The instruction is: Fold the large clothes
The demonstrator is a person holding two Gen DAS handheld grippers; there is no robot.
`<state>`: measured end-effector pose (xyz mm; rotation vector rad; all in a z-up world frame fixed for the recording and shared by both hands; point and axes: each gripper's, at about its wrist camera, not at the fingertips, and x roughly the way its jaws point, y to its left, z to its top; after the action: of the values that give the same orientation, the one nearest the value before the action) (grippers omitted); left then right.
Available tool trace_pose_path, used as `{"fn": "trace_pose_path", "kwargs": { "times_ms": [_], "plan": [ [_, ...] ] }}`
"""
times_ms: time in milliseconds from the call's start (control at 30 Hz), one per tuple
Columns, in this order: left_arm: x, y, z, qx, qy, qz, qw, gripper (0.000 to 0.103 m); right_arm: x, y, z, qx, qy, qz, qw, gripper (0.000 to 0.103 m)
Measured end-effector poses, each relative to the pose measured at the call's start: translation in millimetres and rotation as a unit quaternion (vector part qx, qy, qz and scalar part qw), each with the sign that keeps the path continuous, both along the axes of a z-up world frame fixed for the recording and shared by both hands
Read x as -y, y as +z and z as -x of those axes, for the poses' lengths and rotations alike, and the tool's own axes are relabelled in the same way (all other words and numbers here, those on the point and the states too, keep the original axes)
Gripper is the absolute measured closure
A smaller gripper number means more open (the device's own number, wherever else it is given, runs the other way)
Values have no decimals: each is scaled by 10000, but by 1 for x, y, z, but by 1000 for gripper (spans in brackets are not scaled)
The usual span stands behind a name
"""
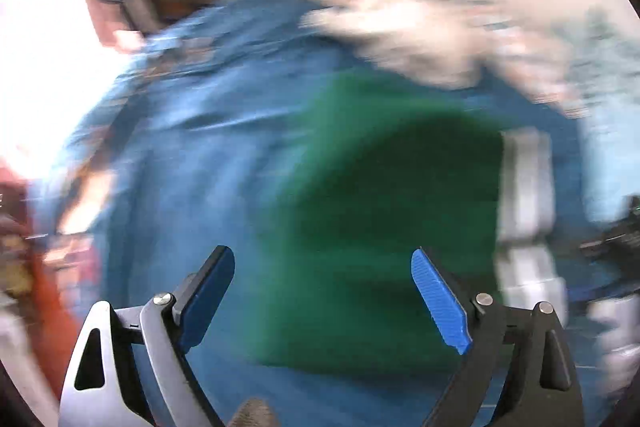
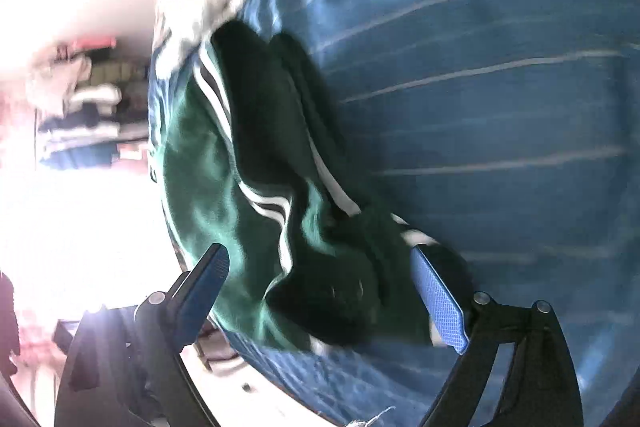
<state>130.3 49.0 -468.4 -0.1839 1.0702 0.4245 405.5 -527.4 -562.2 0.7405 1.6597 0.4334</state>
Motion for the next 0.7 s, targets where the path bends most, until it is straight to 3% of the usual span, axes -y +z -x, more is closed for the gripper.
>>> {"fn": "trace_pose_path", "kwargs": {
  "times_ms": [67, 133, 200, 367, 467, 533, 600, 667, 700],
  "plan": [
    [-28, -34, 15, -567, 357, -477, 9966, 13, -9, -13, -2, -204, 111, 139, 9996, 11],
    [-49, -68, 31, -956, 640, -629, 9914, 13, -16, 2, -2, 243, 279, 680, 9970, 42],
    [-64, -96, 42, -1175, 867, -623, 9873, 12, -16, 20, 2, 574, 302, 824, 9945, 82],
    [-77, -127, 45, -1103, 1127, -6, 9875, 8, -6, 66, 27, 835, -48, 528, 9951, 91],
    [-97, -138, 53, -869, 1335, 799, 9840, 0, 10, 77, 35, 756, -219, 612, 9950, 92],
    [-103, -141, 58, -658, 1273, 927, 9853, 0, 19, 54, 34, 547, -184, 1371, 9889, 99],
    [-105, -142, 57, -530, 1097, 942, 9881, 0, 39, 8, 35, -74, -295, 2144, 9763, 102],
    [-107, -143, 52, -687, 938, 971, 9885, 0, 59, -36, 38, -992, -650, 1747, 9774, 102],
    [-109, -142, 49, -887, 835, 1014, 9874, 0, 66, -37, 39, -1083, -859, 1728, 9752, 102]
  ]
}}
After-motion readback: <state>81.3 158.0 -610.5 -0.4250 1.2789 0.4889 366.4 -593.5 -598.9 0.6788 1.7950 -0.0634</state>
